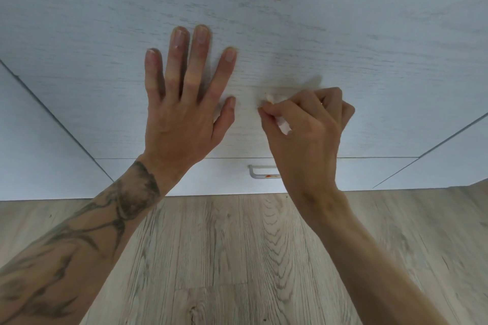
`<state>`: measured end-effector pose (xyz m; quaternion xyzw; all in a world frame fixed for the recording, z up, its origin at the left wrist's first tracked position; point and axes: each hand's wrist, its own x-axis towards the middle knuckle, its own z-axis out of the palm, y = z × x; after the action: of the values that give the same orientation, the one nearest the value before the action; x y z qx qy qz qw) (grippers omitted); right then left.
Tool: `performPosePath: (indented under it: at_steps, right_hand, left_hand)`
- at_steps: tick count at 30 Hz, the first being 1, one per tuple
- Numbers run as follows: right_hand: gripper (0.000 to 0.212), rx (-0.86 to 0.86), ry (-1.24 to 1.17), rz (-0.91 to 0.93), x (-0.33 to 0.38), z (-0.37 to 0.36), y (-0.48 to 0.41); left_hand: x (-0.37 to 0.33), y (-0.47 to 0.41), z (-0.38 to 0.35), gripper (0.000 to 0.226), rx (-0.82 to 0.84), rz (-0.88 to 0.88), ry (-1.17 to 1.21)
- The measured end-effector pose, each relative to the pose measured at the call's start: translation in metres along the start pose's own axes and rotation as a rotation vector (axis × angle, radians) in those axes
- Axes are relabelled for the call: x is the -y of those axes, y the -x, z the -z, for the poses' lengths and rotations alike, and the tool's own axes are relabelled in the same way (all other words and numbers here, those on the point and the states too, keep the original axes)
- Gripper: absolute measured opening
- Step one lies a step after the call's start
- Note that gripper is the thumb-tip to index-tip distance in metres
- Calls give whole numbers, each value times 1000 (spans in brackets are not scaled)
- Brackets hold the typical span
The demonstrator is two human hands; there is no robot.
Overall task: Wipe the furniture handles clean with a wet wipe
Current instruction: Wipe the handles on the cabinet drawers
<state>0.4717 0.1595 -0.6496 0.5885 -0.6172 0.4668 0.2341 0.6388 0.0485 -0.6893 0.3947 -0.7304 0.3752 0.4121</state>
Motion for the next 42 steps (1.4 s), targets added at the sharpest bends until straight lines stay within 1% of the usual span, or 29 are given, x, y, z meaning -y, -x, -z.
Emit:
performPosePath:
  at_steps: [3, 8, 13, 18, 20, 23, 28, 32, 35, 37, 40, 42]
  right_hand:
    - [13, -45, -12, -21, -1, 4, 6]
    - [23, -109, 7, -59, 9, -13, 1]
    - [18, -95, -30, 18, -6, -2, 11]
    - [24, -77, 27, 58, -6, -8, -1]
    - [20, -67, 17, 86, -13, -4, 0]
    - [8, -32, -49, 126, -25, 7, 9]
    - [9, -3, -112, 123, -53, 17, 10]
    - [13, 36, -176, 31, -81, 31, 13]
    - [18, 48, -222, -44, -86, 39, 16]
    - [20, 38, -318, -202, -85, 40, 20]
    - [16, -52, -509, -500, -80, 38, 23]
    - [15, -75, -590, -597, -77, 36, 21]
  left_hand:
    - [1, 0, 1, 73, 3, -1, -1]
    - [0, 0, 1, 73, -1, -9, 5]
    - [0, 1, 1, 73, 4, -6, 14]
    - [1, 1, 1, 74, 2, -4, 0]
    - [0, 1, 1, 74, 4, 1, -1]
    - [1, 2, 2, 77, 11, -3, 8]
    - [3, 2, 3, 83, 16, -28, 13]
    - [3, 2, 3, 83, 19, -27, 27]
    - [3, 2, 4, 82, 25, -37, 29]
    - [4, 3, 4, 82, 27, -40, 29]
    - [4, 2, 4, 82, 31, -38, 24]
    - [4, 1, 5, 83, 31, -35, 24]
